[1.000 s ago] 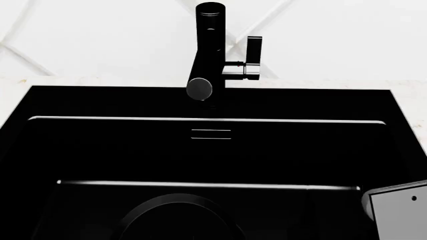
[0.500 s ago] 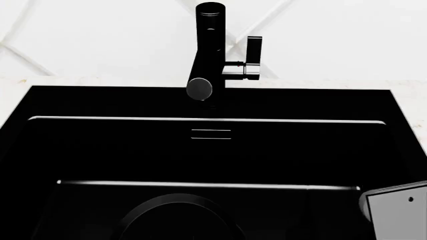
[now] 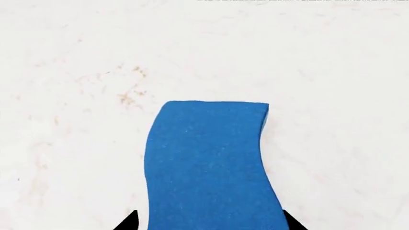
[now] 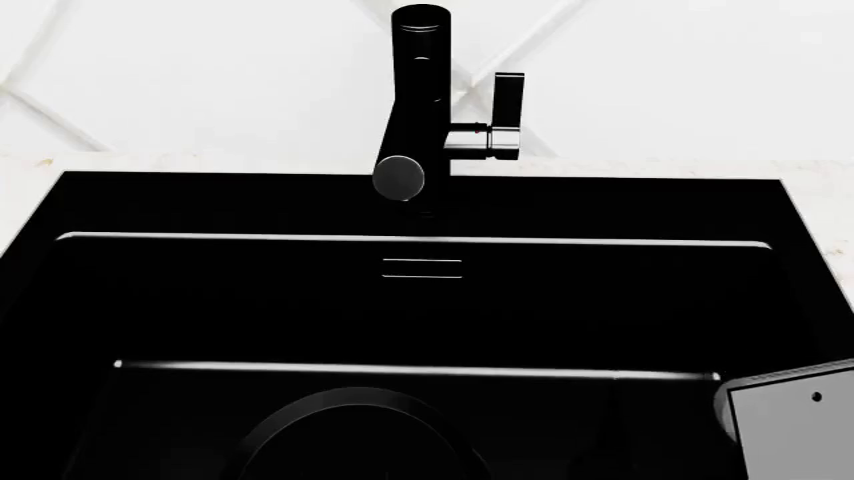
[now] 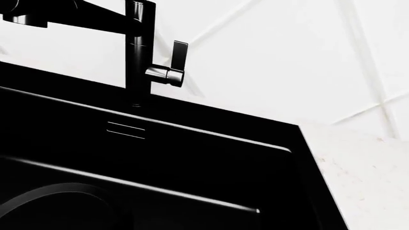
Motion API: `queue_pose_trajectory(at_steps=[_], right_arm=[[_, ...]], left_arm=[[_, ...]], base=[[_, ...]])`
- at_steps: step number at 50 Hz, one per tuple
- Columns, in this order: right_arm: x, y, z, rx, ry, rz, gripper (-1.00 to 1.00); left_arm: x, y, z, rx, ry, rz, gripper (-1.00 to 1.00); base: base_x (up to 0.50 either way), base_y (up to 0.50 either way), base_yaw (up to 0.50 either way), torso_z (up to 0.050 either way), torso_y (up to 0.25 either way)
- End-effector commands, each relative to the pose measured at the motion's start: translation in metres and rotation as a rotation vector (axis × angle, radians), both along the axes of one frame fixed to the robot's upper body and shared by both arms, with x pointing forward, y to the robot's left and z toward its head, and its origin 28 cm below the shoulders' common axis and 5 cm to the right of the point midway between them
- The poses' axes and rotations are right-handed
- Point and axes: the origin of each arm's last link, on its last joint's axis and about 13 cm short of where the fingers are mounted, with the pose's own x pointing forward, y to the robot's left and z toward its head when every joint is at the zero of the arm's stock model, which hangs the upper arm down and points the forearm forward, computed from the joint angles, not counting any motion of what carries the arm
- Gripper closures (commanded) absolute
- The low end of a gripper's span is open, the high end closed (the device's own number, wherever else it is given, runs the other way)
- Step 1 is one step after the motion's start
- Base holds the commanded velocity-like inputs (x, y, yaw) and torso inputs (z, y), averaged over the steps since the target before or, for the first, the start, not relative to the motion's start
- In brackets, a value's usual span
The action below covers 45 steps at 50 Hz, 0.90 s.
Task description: Pick the pan and sponge and place them into the sink. Then turn on the water.
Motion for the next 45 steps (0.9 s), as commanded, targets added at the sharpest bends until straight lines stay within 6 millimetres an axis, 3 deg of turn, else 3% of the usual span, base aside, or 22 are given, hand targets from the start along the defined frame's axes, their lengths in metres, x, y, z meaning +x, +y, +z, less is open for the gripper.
queue_pose_trajectory(at_steps=[1,6,13,25,45], right_arm=[[0.0,0.0,0.0,0.0,-0.004,-0.001,-1.0],[0.0,0.0,0.0,-0.001,-0.002,0.0,-1.0],[0.002,0.001,0.002,0.004,-0.008,0.005,-1.0],[0.0,0.001,0.006,-0.002,-0.009,0.003,-1.0],[-0.006,-0.001,0.007,-0.012,-0.021,-0.01,-1.0]], left_arm=[[0.0,-0.002,-0.004,-0.021,0.008,-0.008,1.0],[0.001,-0.004,-0.002,-0.011,-0.01,-0.007,1.0],[0.006,-0.007,0.018,0.051,-0.082,-0.095,1.0],[0.015,-0.034,0.049,0.07,-0.194,-0.261,1.0],[0.044,-0.065,0.073,0.071,-0.193,-0.51,1.0]], base=[[0.0,0.0,0.0,0.0,0.0],[0.0,0.0,0.0,0.0,0.0],[0.0,0.0,0.0,0.0,0.0],[0.0,0.0,0.0,0.0,0.0],[0.0,0.0,0.0,0.0,0.0]])
